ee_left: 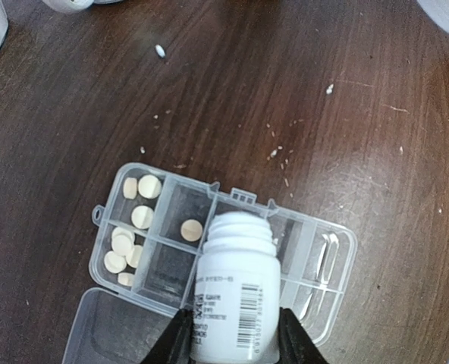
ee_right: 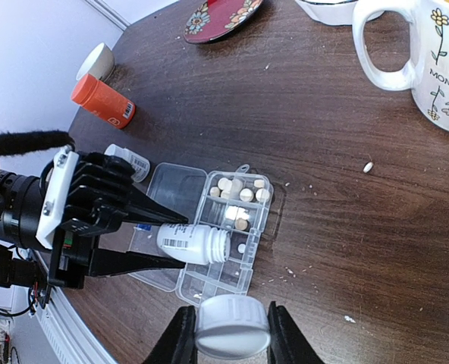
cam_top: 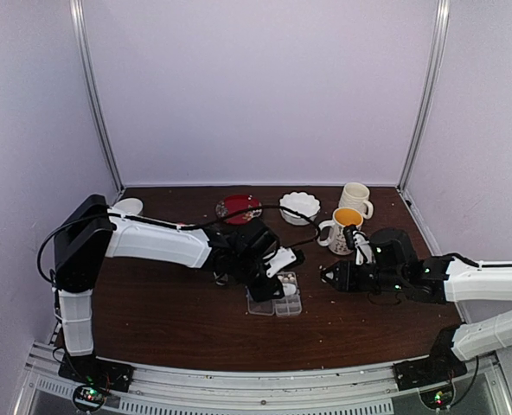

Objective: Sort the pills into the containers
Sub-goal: Pour the pill into the compartment of the pill container.

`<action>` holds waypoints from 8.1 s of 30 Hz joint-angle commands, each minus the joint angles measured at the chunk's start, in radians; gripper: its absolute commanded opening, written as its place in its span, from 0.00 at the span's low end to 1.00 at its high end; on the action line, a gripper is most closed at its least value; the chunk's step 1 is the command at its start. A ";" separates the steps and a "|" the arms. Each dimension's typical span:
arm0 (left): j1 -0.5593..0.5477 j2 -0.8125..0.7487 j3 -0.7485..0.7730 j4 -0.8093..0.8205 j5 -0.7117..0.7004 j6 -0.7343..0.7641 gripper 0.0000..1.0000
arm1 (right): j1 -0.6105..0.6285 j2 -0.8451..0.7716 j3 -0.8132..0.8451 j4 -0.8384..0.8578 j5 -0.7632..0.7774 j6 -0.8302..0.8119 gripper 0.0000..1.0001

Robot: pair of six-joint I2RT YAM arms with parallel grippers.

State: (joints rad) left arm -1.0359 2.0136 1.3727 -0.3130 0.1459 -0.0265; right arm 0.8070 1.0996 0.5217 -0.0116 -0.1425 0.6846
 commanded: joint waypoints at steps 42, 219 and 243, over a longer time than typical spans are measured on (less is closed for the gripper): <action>0.025 -0.080 -0.074 0.077 0.035 0.005 0.00 | -0.008 -0.005 0.014 -0.006 -0.004 0.001 0.00; 0.037 -0.096 -0.112 0.023 0.034 -0.033 0.00 | -0.015 0.053 0.058 -0.015 -0.060 -0.005 0.00; 0.019 -0.151 -0.130 0.027 -0.016 -0.033 0.00 | -0.017 0.048 0.064 -0.033 -0.054 -0.014 0.00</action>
State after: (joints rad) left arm -1.0119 1.8919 1.2572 -0.3462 0.1398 -0.0608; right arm 0.7956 1.1515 0.5732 -0.0502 -0.1986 0.6792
